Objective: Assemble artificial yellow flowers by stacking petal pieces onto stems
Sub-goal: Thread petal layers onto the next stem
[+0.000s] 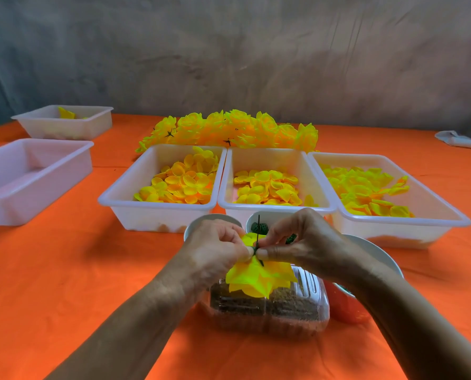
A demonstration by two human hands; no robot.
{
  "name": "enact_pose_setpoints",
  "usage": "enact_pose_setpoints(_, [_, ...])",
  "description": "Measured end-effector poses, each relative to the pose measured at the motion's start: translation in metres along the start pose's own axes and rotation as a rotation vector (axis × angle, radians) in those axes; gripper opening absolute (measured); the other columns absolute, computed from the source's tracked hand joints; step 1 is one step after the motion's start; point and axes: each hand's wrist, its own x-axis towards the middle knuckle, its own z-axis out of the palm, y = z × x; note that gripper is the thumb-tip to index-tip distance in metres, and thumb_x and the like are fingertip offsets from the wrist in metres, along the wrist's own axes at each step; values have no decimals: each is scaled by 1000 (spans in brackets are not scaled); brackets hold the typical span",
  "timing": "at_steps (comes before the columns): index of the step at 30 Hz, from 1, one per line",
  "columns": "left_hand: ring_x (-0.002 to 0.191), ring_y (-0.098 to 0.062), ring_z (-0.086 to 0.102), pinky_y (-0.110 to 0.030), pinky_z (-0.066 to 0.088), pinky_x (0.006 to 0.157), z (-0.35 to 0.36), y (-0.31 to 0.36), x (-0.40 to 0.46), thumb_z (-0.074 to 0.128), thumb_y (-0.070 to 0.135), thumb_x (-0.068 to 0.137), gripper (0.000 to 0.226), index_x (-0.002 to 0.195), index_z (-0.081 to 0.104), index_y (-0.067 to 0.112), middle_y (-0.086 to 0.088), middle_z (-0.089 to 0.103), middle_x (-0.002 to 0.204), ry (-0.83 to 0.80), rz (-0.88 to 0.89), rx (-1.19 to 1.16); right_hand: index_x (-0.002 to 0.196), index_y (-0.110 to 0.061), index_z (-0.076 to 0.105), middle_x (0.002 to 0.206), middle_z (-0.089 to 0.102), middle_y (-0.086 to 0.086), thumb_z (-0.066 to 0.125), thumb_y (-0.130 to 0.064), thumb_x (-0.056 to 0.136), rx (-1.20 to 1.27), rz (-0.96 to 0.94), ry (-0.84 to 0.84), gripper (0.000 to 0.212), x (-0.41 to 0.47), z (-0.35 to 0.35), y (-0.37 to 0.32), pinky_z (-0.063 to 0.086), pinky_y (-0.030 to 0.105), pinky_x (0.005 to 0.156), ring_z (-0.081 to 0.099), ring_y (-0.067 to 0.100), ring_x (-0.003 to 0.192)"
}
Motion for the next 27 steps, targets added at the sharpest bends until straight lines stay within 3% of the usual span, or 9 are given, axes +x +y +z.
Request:
enact_pose_setpoints(3, [82, -21, 57, -29, 43, 74, -2, 1, -6, 78, 11, 71, 30, 50, 56, 13, -9, 64, 88, 37, 5, 27, 64, -35, 76, 77, 73, 9, 81, -26, 63, 73, -3, 18, 10, -5, 1, -2, 54, 45, 75, 66, 19, 75])
enact_pose_setpoints(5, [91, -16, 60, -32, 43, 84, -6, 2, -12, 83, 26, 63, 23, 56, 62, 21, 6, 66, 88, 137, 73, 118, 71, -33, 77, 72, 73, 3, 77, -38, 57, 152, -9, 40, 14, -9, -1, -2, 52, 34, 66, 63, 11, 69])
enact_pose_setpoints(8, [101, -10, 57, -28, 41, 93, -7, 3, -16, 82, 21, 66, 20, 67, 67, 34, 12, 63, 95, 187, 228, 163, 73, -30, 77, 65, 69, 1, 75, -43, 56, 146, -24, 81, 21, -10, -2, 0, 43, 25, 57, 55, 3, 60])
enact_pose_setpoints(10, [108, -9, 53, -38, 37, 100, -5, 2, -17, 81, 19, 68, 18, 72, 71, 33, 13, 62, 101, 186, 274, 232, 70, -31, 77, 70, 71, 5, 79, -38, 61, 111, -21, 76, 11, -10, 3, 1, 44, 32, 58, 57, 7, 61])
enact_pose_setpoints(14, [107, -8, 53, -40, 36, 99, -3, -2, -14, 81, 17, 70, 12, 77, 76, 25, 12, 64, 101, 162, 299, 237, 65, -35, 76, 72, 70, 7, 83, -25, 68, 65, -34, 129, 13, -9, 6, 8, 44, 37, 63, 58, 10, 66])
enact_pose_setpoints(18, [107, -7, 53, -35, 37, 99, -6, -5, -10, 81, 17, 70, 12, 72, 74, 26, 12, 64, 101, 119, 326, 218, 63, -36, 74, 65, 66, 0, 76, -47, 59, 89, -80, 142, 12, -8, 8, 12, 42, 36, 61, 55, 7, 63])
enact_pose_setpoints(20, [107, -8, 53, -35, 37, 99, -5, -7, -8, 81, 16, 70, 10, 71, 74, 24, 11, 64, 101, 111, 359, 222, 63, -33, 74, 65, 64, -1, 74, -46, 59, 106, -117, 145, 13, -7, 9, 13, 42, 37, 62, 55, 10, 65])
enact_pose_setpoints(24, [108, -11, 53, -40, 37, 98, -4, -15, -5, 81, 14, 69, 10, 70, 74, 22, 10, 65, 99, 105, 397, 201, 60, -31, 70, 65, 62, -4, 73, -36, 63, 106, -177, 160, 7, -7, 11, 19, 38, 18, 59, 54, 2, 63])
enact_pose_setpoints(27, [110, -12, 53, -35, 39, 97, -4, -21, -2, 81, 13, 68, 16, 67, 72, 26, 9, 65, 99, 95, 392, 145, 60, -32, 69, 67, 62, 2, 74, -33, 64, 129, -203, 180, 6, -7, 13, 23, 39, 17, 59, 54, 2, 65])
